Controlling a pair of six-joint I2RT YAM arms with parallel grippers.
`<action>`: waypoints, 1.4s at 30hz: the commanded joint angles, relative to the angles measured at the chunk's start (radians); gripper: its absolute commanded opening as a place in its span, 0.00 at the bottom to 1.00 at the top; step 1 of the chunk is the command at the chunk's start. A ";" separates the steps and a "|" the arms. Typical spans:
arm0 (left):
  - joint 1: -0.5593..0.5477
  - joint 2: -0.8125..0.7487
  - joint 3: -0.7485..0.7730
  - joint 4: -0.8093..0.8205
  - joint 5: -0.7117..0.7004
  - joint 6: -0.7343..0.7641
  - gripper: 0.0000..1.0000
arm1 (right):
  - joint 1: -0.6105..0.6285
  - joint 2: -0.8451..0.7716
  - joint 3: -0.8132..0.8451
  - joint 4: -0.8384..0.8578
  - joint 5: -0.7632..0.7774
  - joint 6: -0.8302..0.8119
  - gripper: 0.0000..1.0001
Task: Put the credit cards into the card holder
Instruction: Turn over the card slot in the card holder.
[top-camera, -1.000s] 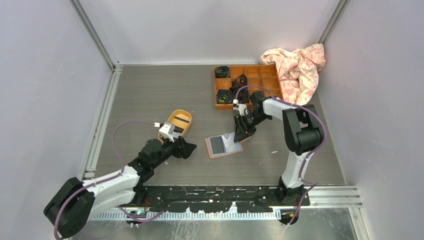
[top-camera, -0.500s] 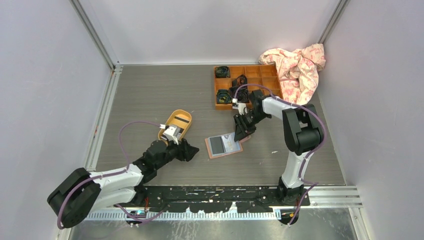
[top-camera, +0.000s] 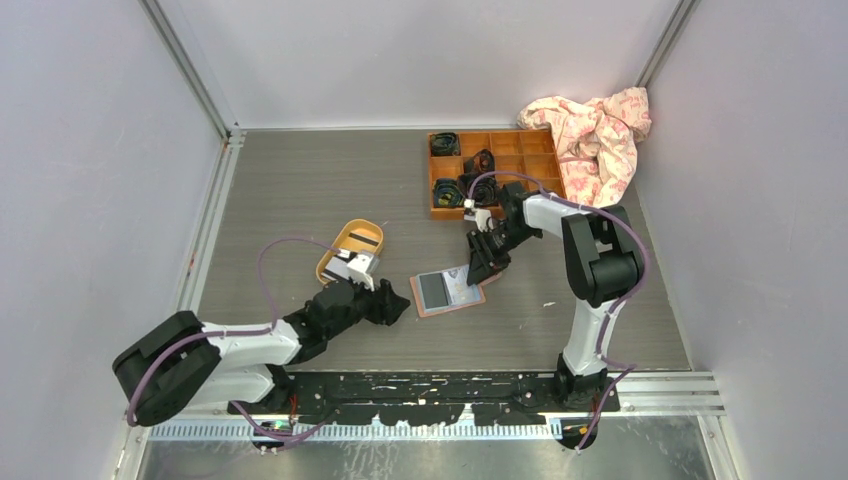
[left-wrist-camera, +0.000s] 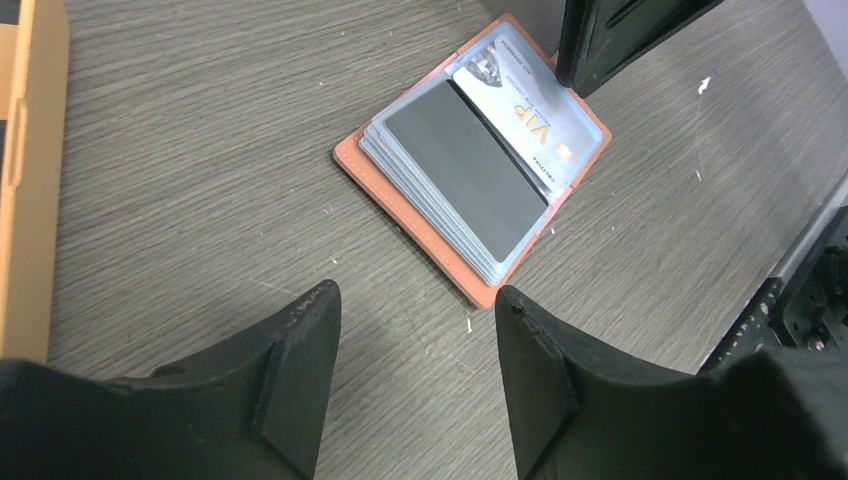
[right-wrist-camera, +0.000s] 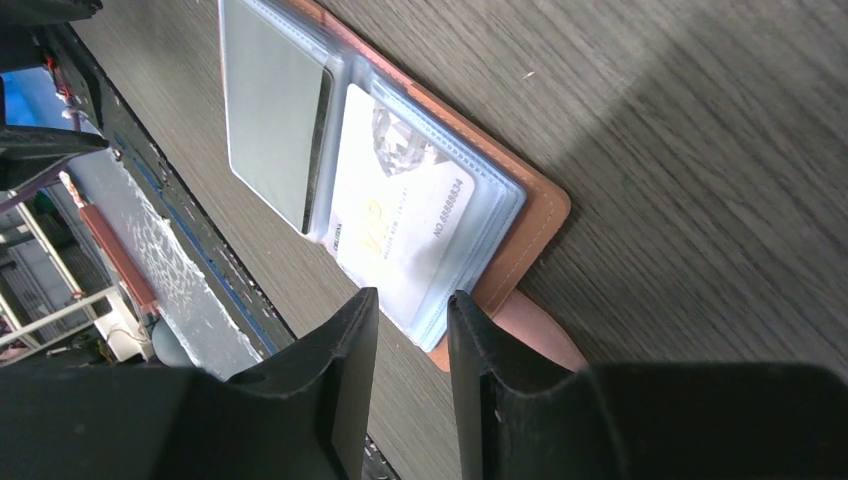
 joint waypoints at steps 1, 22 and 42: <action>-0.031 0.070 0.065 0.069 -0.081 -0.002 0.59 | 0.006 0.012 0.034 -0.008 -0.019 0.004 0.37; -0.048 0.346 0.196 0.043 -0.083 -0.070 0.51 | 0.006 0.077 0.078 -0.072 -0.168 0.012 0.37; -0.075 0.219 0.207 0.066 -0.002 -0.126 0.31 | 0.000 -0.005 0.035 0.054 0.053 0.128 0.38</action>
